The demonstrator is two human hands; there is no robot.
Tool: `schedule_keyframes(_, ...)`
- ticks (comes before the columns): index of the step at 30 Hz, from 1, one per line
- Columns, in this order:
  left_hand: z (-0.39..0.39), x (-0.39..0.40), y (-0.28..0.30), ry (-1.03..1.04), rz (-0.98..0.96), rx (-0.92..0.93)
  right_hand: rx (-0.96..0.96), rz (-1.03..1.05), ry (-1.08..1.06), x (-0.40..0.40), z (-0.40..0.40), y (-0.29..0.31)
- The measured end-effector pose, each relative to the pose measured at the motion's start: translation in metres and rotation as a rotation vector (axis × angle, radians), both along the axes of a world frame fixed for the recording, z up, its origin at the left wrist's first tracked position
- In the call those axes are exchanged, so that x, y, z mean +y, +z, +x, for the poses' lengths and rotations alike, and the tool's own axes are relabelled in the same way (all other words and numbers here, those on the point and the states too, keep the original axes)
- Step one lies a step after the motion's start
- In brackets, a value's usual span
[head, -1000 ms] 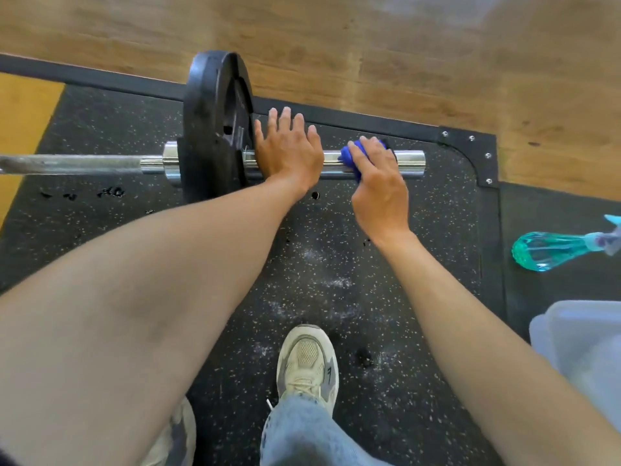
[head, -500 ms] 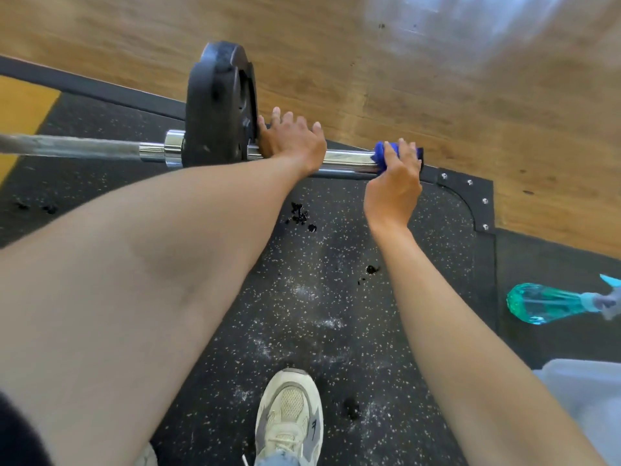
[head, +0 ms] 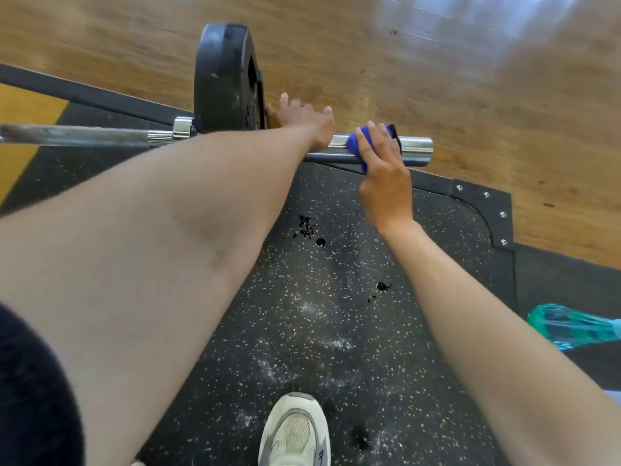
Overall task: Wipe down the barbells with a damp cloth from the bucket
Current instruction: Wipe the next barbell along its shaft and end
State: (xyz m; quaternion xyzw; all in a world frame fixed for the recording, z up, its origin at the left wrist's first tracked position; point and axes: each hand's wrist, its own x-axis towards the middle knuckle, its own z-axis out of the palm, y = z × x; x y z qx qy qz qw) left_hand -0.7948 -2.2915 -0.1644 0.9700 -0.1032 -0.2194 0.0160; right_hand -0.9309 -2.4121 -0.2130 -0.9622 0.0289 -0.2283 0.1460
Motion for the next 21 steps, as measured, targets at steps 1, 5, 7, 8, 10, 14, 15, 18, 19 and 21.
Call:
schedule_keyframes(1,0.002,0.000,0.000,-0.008,0.004,0.025,-0.013,0.015,-0.036,-0.007,0.001,0.000)
schedule_keyframes(5,0.003,0.002,0.006,-0.049,0.014,0.077,-0.040,0.283,-0.449,0.005,0.008,0.004)
schedule_keyframes(7,-0.001,0.002,0.007,-0.068,0.018,0.092,-0.027,0.214,-0.324,0.020,0.009,0.003)
schedule_keyframes(8,-0.004,0.001,0.007,-0.077,0.019,0.096,-0.006,0.143,-0.185,0.021,0.006,0.003)
schedule_keyframes(10,-0.009,0.003,0.005,-0.079,0.016,0.095,0.025,0.033,-0.011,0.005,0.000,0.007)
schedule_keyframes(14,-0.027,0.011,0.002,-0.074,0.002,0.039,0.070,0.190,-0.351,-0.007,-0.009,0.022)
schedule_keyframes(15,-0.033,0.013,0.001,-0.070,-0.008,0.017,0.093,0.173,-0.347,0.001,-0.013,0.023)
schedule_keyframes(18,-0.055,0.016,-0.002,-0.049,-0.051,-0.051,0.129,0.074,-0.110,0.006,-0.039,0.020)
schedule_keyframes(19,-0.063,0.019,-0.004,-0.043,-0.060,-0.076,0.139,0.078,-0.093,-0.001,-0.048,0.020)
schedule_keyframes(21,-0.080,0.022,-0.007,-0.030,-0.079,-0.125,0.134,0.168,-0.273,-0.013,-0.061,0.022)
